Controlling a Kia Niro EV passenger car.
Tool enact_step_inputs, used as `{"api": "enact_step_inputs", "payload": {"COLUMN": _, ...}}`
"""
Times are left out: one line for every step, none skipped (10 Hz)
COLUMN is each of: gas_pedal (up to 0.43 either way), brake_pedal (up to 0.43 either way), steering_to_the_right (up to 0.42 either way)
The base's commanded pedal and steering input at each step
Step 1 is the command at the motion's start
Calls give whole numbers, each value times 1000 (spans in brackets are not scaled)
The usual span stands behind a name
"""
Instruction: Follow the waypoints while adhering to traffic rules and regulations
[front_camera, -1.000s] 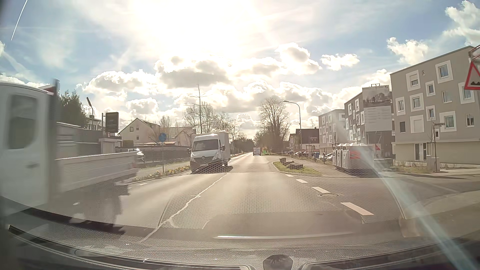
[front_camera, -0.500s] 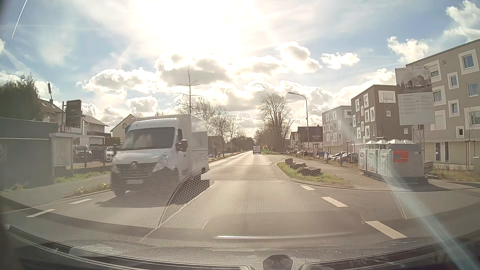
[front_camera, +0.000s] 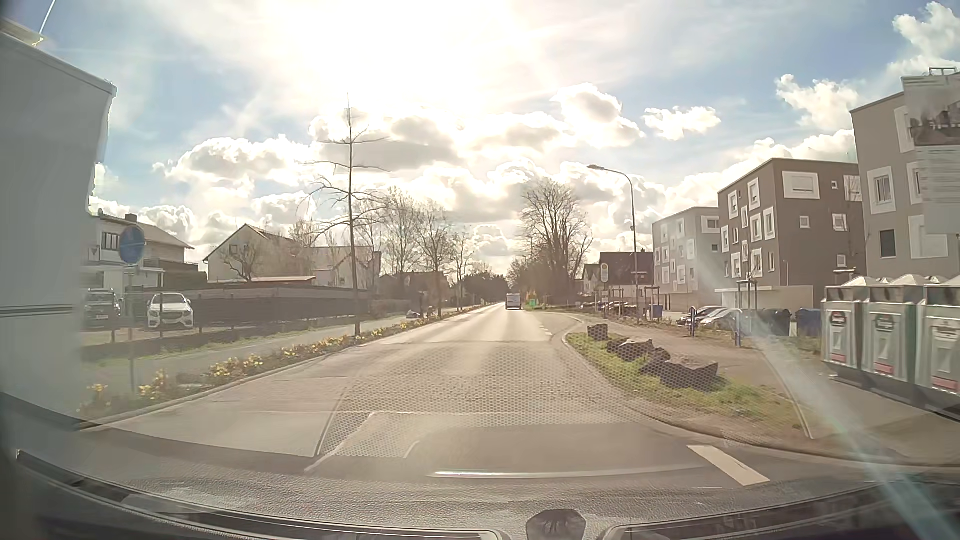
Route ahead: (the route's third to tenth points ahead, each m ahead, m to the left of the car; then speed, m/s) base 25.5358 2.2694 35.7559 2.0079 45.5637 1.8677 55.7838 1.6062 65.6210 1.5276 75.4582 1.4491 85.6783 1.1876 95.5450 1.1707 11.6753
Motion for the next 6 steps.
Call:
{"api": "enact_step_inputs", "payload": {"gas_pedal": 189, "brake_pedal": 0, "steering_to_the_right": -1}}
{"api": "enact_step_inputs", "payload": {"gas_pedal": 189, "brake_pedal": 0, "steering_to_the_right": 0}}
{"api": "enact_step_inputs", "payload": {"gas_pedal": 189, "brake_pedal": 0, "steering_to_the_right": -1}}
{"api": "enact_step_inputs", "payload": {"gas_pedal": 189, "brake_pedal": 0, "steering_to_the_right": 0}}
{"api": "enact_step_inputs", "payload": {"gas_pedal": 189, "brake_pedal": 0, "steering_to_the_right": 0}}
{"api": "enact_step_inputs", "payload": {"gas_pedal": 189, "brake_pedal": 0, "steering_to_the_right": 0}}
